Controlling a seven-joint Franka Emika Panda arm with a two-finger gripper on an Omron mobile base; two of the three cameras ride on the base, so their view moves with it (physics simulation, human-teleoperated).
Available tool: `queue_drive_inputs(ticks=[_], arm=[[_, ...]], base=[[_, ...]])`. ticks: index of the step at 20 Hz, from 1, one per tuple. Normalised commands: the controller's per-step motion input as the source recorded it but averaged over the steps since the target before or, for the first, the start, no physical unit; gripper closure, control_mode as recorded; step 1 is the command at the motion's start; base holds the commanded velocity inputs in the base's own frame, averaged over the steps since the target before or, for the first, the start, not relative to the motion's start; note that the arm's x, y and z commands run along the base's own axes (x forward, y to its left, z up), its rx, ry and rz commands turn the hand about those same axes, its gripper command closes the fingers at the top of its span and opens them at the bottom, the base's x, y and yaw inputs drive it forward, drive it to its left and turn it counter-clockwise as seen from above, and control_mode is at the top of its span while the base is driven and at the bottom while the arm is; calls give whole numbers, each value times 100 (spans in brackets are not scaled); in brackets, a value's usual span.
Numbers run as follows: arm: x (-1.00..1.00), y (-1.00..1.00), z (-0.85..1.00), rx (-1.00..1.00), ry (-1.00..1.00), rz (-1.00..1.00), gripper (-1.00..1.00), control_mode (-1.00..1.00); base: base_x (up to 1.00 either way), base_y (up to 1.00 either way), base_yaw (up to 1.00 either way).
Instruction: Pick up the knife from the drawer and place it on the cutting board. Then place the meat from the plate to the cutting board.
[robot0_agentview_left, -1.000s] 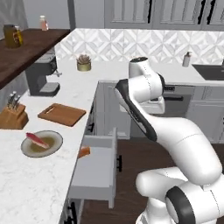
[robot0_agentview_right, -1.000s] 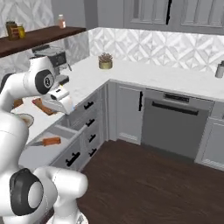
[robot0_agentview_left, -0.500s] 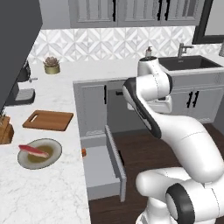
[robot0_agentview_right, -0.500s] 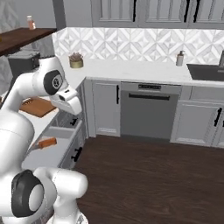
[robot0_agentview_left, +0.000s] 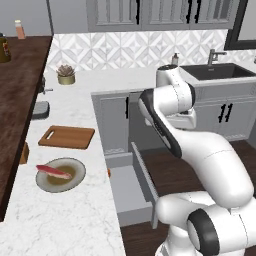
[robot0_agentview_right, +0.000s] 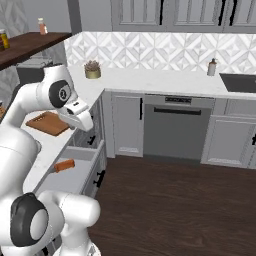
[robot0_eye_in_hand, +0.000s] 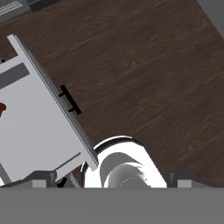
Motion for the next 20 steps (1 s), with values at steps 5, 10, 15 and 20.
queue_drive_inputs(ticks=[5, 10, 15, 20], arm=[[24, -1, -74, -7, 20, 23, -100, -100], [81, 8, -100, -1, 34, 40, -100, -100], [75, 25, -100, 2, 36, 34, -100, -100], [63, 1, -96, 19, 20, 19, -100, -100]], base=[[0, 0, 0], [0, 0, 0], [0, 0, 0], [0, 0, 0]])
